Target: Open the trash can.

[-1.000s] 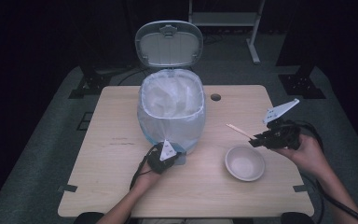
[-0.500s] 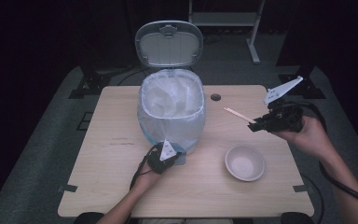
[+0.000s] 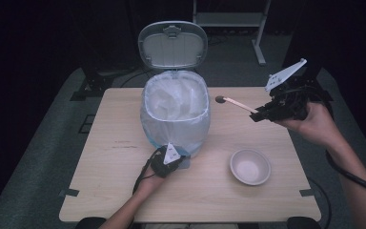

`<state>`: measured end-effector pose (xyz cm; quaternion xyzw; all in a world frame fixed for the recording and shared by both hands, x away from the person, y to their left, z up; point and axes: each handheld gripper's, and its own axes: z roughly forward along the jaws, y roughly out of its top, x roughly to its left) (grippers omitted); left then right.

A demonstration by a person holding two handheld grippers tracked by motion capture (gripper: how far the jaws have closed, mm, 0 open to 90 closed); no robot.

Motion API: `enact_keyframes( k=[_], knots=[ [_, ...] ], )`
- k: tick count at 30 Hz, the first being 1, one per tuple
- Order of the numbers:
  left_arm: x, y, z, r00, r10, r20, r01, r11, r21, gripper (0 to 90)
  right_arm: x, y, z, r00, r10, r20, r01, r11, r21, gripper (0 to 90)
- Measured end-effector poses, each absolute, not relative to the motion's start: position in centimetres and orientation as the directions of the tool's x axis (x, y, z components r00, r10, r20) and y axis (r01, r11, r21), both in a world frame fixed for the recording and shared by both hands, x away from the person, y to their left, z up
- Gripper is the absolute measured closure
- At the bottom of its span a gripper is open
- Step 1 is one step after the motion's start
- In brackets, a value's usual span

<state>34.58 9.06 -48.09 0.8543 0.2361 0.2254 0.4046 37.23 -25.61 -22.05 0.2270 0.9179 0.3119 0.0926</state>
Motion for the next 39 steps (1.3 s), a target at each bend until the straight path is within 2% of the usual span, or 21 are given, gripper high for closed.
enact_keyframes(
  k=[39],
  knots=[
    [34.5, 9.0, -48.1, 0.784, 0.587, 0.200, 0.220, -0.565, 0.796, 90.0, 39.6, -19.4, -15.9, -0.908, 0.406, -0.098, 0.283, 0.770, 0.571, 78.8]
  ],
)
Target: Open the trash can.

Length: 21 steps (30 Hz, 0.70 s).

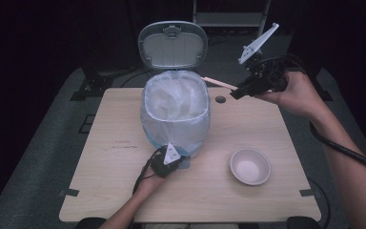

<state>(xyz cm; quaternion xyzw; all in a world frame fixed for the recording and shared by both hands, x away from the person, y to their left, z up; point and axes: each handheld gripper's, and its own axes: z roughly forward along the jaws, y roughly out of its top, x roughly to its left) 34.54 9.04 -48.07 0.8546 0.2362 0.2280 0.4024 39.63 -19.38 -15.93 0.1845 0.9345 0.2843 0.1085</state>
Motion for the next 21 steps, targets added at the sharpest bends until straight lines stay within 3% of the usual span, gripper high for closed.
enact_keyframes(
  k=[21],
  knots=[
    [34.5, 9.0, -48.1, 0.784, 0.588, 0.198, 0.221, -0.562, 0.797, 90.0, 40.7, -15.5, -14.5, -0.923, 0.366, -0.123, 0.245, 0.802, 0.545, 78.8]
  ],
)
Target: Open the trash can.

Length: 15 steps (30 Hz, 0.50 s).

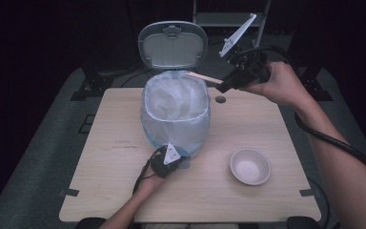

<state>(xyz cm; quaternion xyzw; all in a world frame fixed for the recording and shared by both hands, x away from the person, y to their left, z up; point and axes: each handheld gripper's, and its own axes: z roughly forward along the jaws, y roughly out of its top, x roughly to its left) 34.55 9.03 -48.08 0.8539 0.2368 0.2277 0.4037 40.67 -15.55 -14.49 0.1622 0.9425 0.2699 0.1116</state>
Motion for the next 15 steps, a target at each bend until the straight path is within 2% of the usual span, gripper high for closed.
enact_keyframes(
  k=[15],
  knots=[
    [34.6, 9.1, -48.0, 0.788, 0.582, 0.201, 0.218, -0.570, 0.792, 90.0, 41.6, -13.6, -13.8, -0.929, 0.347, -0.127, 0.229, 0.809, 0.541, 78.8]
  ],
)
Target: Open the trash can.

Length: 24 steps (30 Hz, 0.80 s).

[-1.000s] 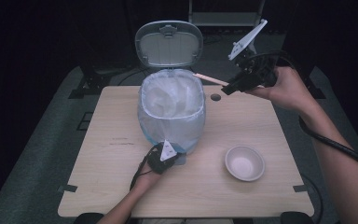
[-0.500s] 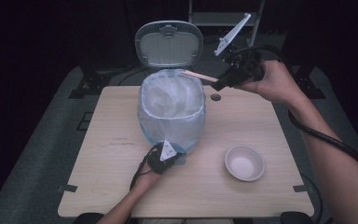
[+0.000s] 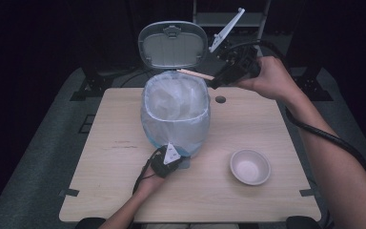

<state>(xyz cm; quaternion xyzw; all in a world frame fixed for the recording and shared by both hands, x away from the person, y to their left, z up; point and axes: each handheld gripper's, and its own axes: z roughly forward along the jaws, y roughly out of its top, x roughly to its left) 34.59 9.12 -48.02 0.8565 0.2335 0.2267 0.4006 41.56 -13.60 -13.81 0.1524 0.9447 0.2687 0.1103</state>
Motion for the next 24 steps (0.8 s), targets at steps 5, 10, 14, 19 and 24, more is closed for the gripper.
enact_keyframes(
  k=[5, 10, 14, 19, 24],
  knots=[
    [34.6, 9.1, -48.0, 0.789, 0.580, 0.200, 0.218, -0.570, 0.792, 90.0, 42.1, -12.8, -13.7, -0.931, 0.343, -0.121, 0.229, 0.811, 0.539, 78.7],
    [34.6, 9.1, -48.0, 0.789, 0.580, 0.200, 0.217, -0.569, 0.794, 90.0, 42.9, -11.7, -13.7, -0.937, 0.330, -0.117, 0.222, 0.820, 0.528, 78.7],
    [34.6, 9.1, -48.0, 0.790, 0.580, 0.201, 0.217, -0.570, 0.793, 90.0, 43.4, -10.9, -13.8, -0.941, 0.318, -0.118, 0.214, 0.826, 0.522, 78.7],
    [34.6, 9.1, -48.0, 0.790, 0.579, 0.201, 0.217, -0.570, 0.792, 90.0, 43.8, -10.4, -13.7, -0.943, 0.312, -0.115, 0.207, 0.822, 0.530, 78.7],
    [34.6, 9.1, -48.0, 0.791, 0.579, 0.200, 0.217, -0.570, 0.793, 90.0, 44.2, -9.9, -13.9, -0.944, 0.314, -0.104, 0.216, 0.821, 0.528, 78.7]
  ],
)
